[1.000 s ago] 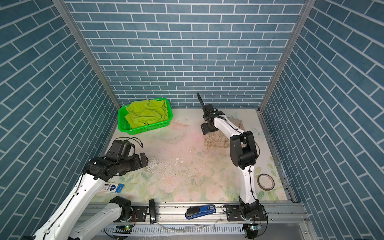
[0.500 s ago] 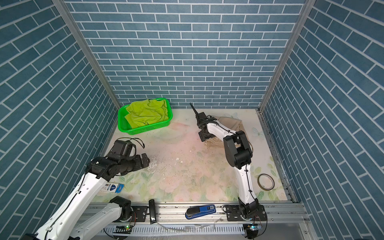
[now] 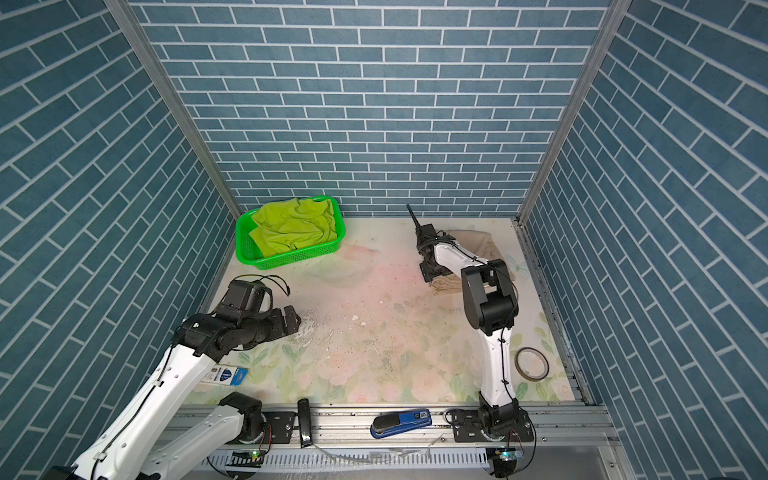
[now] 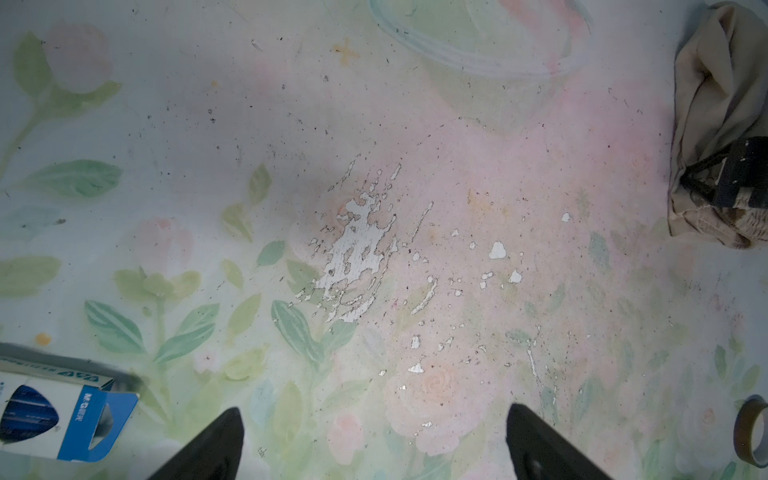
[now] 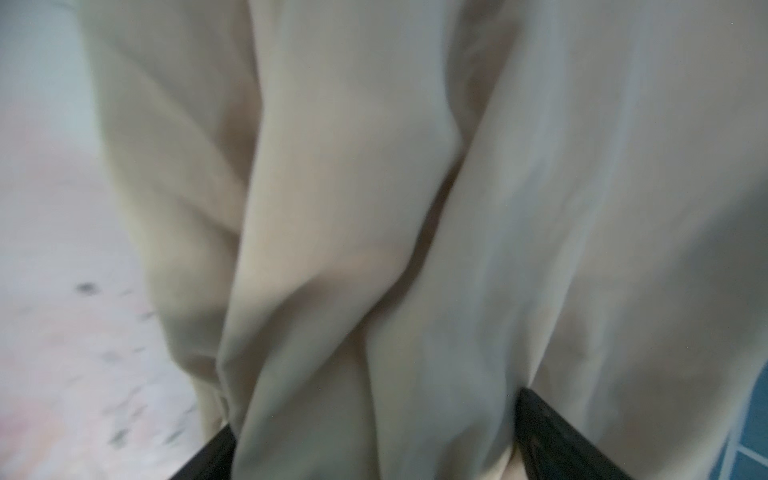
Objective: Fold and stack the shorts
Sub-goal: 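Lower the folded shorts onto the stack in the far corner with the right gripper, then release the shorts and raise the right gripper while the left moves toward the basket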
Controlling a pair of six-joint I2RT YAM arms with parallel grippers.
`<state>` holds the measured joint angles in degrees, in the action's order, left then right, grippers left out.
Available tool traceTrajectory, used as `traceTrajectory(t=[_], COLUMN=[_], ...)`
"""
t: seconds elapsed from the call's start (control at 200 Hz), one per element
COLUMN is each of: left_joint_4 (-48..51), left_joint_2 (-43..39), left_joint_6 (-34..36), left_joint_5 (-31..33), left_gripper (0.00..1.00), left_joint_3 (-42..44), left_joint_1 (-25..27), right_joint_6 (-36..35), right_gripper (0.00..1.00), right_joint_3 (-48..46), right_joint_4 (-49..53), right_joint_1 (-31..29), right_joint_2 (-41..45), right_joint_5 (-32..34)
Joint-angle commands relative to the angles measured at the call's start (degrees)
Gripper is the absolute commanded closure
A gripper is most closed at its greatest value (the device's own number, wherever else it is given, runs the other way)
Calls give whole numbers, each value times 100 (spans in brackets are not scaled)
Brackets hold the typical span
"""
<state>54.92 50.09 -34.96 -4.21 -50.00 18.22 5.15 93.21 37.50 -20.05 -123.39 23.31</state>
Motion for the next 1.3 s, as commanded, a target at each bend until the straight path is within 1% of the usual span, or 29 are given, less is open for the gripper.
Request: traceTrajectory(t=[0.0,0.08,0.125,0.23,0.32,0.465,0.595,0.705,0.805,0.86,1.01,1.07,1.125,1.155,1.255,1.295], left_joint_4=[-34,-34,-29,-17,-18,-17,-48,-42,-115,-221,-431,-537,-573,-622,-770,-798], left_joint_2=[36,36,26,56,112,189,209,512,978,1277,2318,2790,3247,3493,4280,4582], left_joint_6=[114,141,156,192,230,254,342,615,960,1164,1891,2312,2588,2705,2878,2874], left_joint_5=[-27,-2,12,43,60,59,176,417,706,831,1189,1496,1902,1992,1735,1723], left_gripper=[0,0,0,0,0,0,0,0,0,0,0,0,0,0,0,0], left_joint_3=[60,56,44,-35,-113,-211,-364,-852,-1522,-1917,-3070,-3488,-3878,-4065,-4662,-4887], left_joint_1=[-62,-72,-86,-125,-151,-169,-208,-266,-288,-301,-328,-343,-383,-449,-800,-952], right_joint_6=[-420,-596,-647,-768,-796,-653,-516,-403,-260,-130,163,228,282,292,264,213], right_gripper=[9,9,9,9,9,8,7,5,3,3,3,3,3,3,3,3], right_joint_3=[47,182,336,655,1106,1752,1920,2103,1866,1567,303,-291,-779,-1028,-1896,-2197], right_joint_4=[-33,-190,-186,-232,-111,84,3,85,-59,-253,-867,-1114,-1255,-1303,-1560,-1605], right_joint_1=[501,762,886,1019,1026,967,895,813,766,766,726,647,508,406,-171,-424], right_joint_2=[-139,-185,-422,-602,-825,-1121,-1015,-804,-276,297,1849,2499,3031,3289,4048,4277], right_joint_5=[215,60,-34,-156,-252,-440,-816,-1048,-1352,-1639,-2621,-3078,-3377,-3516,-3746,-3848])
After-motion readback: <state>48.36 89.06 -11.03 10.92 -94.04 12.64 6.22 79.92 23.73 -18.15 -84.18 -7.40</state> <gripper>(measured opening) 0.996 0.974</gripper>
